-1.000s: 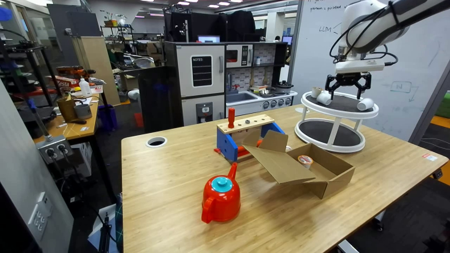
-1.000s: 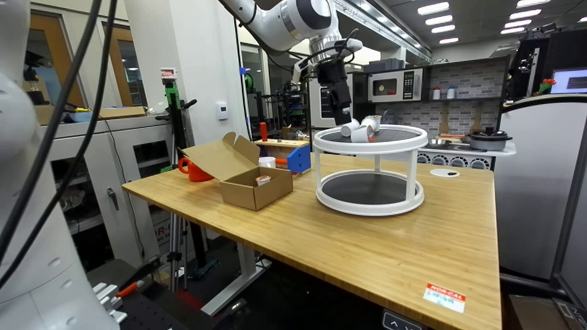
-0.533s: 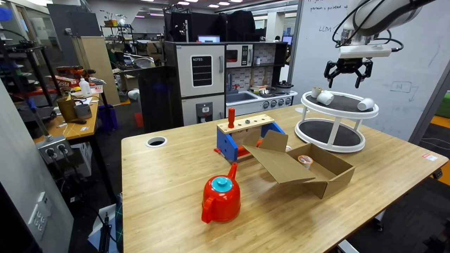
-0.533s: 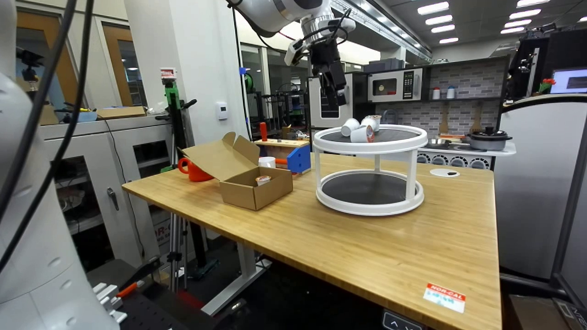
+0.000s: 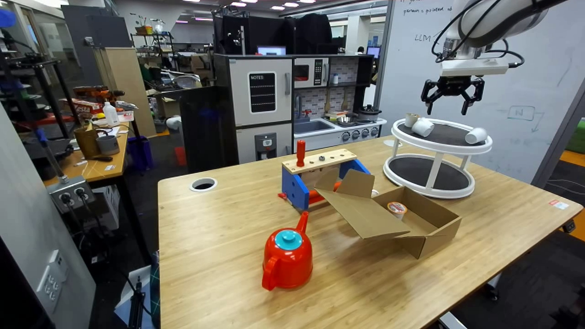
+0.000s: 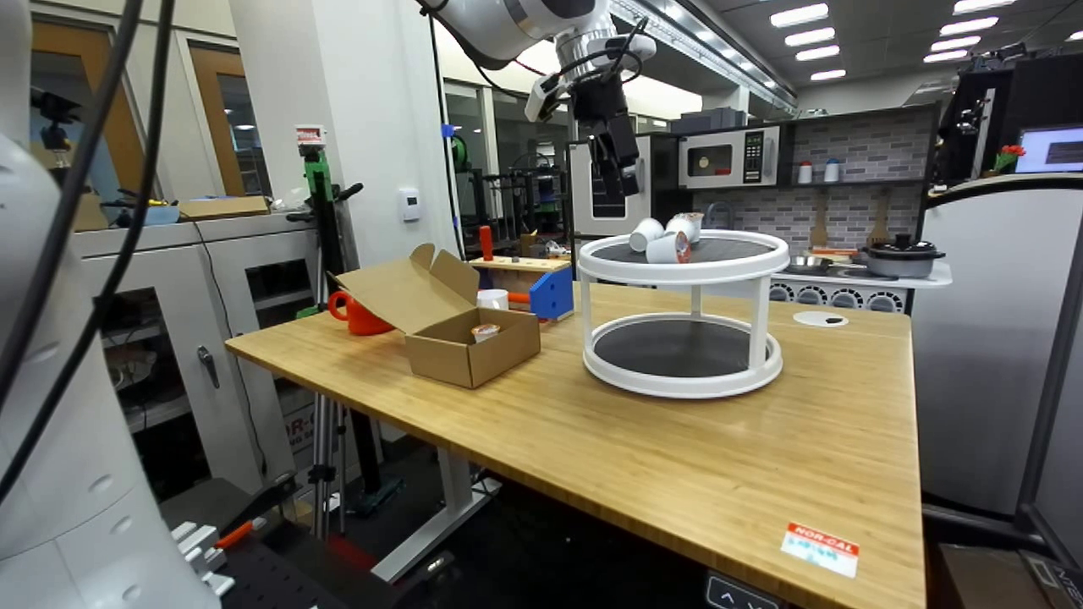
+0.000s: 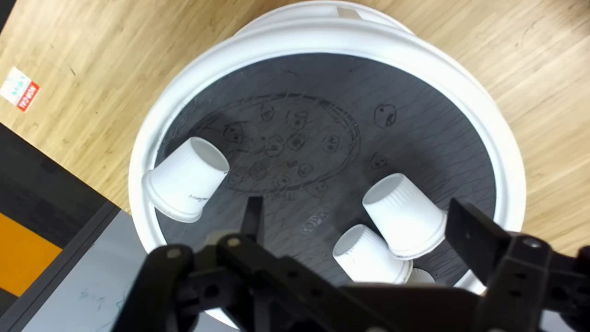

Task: Take two cans from the stand, put them in the box then put one back on the stand

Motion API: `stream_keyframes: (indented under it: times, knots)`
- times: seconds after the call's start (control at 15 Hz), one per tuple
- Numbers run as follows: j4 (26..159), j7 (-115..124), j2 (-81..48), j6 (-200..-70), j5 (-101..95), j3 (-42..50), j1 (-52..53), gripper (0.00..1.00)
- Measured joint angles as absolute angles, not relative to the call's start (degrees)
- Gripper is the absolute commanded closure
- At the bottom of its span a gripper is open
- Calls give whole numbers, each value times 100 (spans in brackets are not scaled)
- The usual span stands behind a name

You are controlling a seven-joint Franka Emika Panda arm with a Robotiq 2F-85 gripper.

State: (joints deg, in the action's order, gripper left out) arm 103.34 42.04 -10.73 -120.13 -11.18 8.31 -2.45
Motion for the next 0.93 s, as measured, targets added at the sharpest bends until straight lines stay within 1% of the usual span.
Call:
stream_keyframes:
  times: [0.47,0.93]
  knots:
    - [10316,4237,-1152,-12025,-1131,844,-246,0]
    - [10011,4291,-1211,-12002,-1363,1018,-268,0]
